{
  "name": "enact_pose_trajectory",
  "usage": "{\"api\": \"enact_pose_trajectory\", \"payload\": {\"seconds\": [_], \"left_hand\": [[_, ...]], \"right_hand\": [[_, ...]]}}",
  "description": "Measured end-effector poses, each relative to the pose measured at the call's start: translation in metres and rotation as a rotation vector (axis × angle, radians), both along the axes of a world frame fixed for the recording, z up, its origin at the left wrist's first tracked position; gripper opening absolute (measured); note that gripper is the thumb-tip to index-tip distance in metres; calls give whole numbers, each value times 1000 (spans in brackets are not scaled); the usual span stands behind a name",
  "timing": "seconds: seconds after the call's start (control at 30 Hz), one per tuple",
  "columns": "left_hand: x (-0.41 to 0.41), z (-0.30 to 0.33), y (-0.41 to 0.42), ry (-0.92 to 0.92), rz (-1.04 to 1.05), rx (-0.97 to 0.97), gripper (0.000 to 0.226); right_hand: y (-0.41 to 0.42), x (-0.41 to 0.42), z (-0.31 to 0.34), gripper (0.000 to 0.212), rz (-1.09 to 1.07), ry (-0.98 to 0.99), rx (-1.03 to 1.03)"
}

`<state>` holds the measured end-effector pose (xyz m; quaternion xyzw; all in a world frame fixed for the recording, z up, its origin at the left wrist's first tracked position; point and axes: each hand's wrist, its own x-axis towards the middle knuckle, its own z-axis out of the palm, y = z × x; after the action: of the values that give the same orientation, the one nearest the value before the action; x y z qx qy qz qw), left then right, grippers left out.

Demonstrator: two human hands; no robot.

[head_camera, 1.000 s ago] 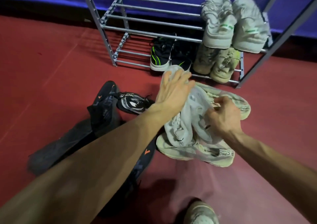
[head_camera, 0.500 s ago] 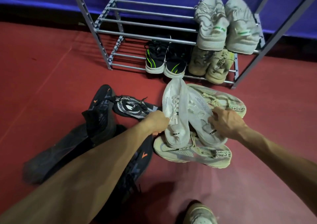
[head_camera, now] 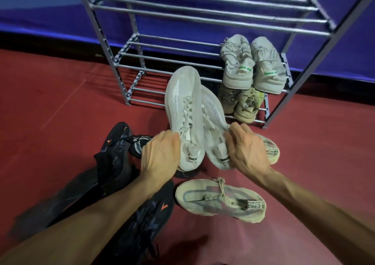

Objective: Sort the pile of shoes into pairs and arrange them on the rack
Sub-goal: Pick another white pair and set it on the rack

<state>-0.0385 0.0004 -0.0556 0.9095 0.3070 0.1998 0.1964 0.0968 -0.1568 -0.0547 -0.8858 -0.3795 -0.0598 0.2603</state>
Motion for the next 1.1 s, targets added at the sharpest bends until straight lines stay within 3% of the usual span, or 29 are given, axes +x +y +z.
{"api": "enact_pose_trajectory", "payload": {"seconds": [0.27,0.4,0.53,0.63,0.83,0.97,1.1], "left_hand": [[22,43,66,-189,145,-9,40],[52,65,85,-162,125,-1,37],[82,80,111,-65,146,60,40],[102,83,132,-33,116,-21,43],[112,58,130,117,173,-342,64],[109,45,121,-10,204,-316,53],[113,41,129,-127,148,-178,51]], "right_hand": [[65,12,28,25,-146,73,219],[88,26,46,26,-296,174,255],[115,58,77,27,-390,156,304],[130,74,86,32,-302,130,337],[129,58,46,51,17,-124,-166],[141,75,42,63,19,-191,-258],[156,84,36,38,7,-263,-249]]}}
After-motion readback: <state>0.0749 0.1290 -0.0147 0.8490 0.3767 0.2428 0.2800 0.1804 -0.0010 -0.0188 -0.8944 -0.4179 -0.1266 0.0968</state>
